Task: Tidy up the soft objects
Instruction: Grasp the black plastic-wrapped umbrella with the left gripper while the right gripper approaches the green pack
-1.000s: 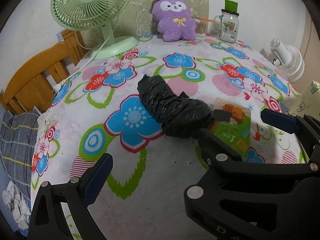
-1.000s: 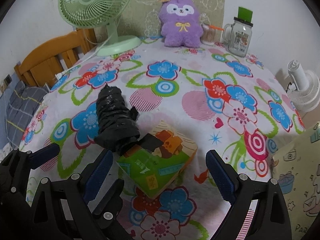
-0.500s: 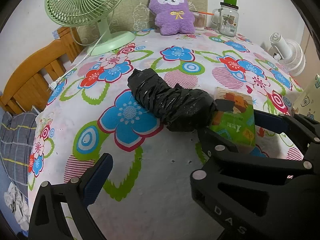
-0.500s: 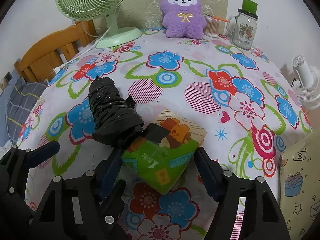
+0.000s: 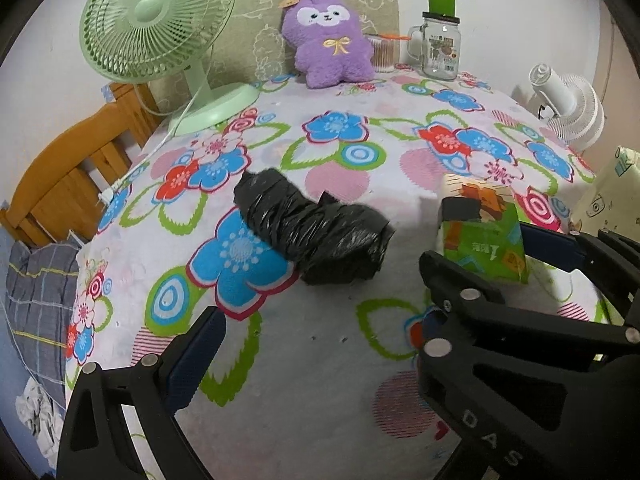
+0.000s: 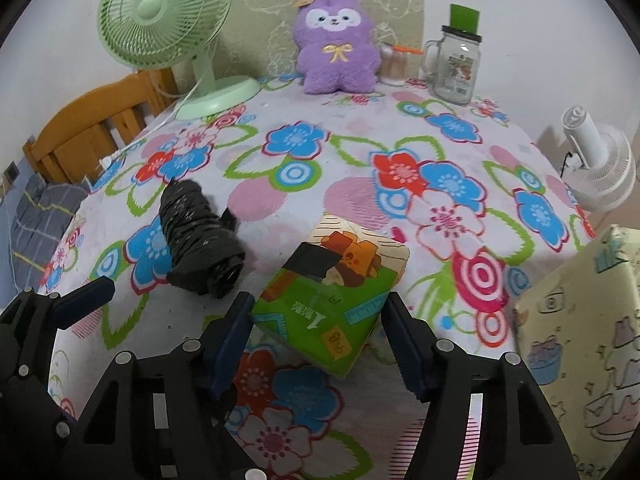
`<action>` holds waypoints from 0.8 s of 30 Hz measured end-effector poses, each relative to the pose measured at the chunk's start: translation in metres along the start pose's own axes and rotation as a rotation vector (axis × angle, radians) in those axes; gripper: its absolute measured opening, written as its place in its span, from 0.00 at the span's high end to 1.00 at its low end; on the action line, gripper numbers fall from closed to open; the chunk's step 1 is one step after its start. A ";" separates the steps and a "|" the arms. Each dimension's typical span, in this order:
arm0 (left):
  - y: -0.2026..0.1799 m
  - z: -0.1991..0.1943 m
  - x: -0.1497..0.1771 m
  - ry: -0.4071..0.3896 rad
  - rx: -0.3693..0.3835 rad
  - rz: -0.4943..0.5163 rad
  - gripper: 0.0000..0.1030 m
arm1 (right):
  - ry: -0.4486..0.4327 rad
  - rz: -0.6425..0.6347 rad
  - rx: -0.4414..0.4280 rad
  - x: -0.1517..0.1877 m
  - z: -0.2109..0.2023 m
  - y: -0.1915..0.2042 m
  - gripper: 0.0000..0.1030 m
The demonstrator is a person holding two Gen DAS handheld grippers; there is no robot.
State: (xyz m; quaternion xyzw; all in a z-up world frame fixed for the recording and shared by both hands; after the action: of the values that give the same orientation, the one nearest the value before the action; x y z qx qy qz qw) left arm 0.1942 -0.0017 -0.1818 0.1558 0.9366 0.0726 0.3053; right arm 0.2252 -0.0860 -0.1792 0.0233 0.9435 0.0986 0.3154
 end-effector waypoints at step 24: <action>0.006 0.001 -0.044 -0.021 -0.046 -0.040 0.09 | -0.023 0.051 -0.013 -0.038 0.002 -0.010 0.34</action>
State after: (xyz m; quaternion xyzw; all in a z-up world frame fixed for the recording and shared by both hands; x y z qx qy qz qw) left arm 0.2302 -0.0112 -0.1574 0.1310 0.9343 0.0863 0.3201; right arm 0.2569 -0.0999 -0.1607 0.0465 0.9382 0.1123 0.3239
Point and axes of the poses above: each gripper's, at about its wrist camera, not at the fingertips, and z roughly the way its jaws point, y to its left, x to its underside, the point moved 9 cm from there along z, roughly the way its jaws point, and after that the axes turned 11 degrees about z, right-handed, at the moved point
